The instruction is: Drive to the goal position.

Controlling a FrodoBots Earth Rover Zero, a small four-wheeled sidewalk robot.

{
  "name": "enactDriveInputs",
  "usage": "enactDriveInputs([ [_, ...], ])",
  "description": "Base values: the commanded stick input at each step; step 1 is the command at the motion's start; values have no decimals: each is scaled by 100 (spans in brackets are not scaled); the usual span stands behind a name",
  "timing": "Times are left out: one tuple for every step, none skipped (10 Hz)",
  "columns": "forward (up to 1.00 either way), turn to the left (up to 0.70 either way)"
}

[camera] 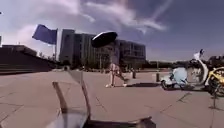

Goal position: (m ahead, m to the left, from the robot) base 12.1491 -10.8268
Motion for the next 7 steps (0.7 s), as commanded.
enactDriveInputs([
  [0,-70],
  [0,-70],
  [0,-70],
  [0,-70],
  [9,-62],
  [70,-3],
  [70,6],
])
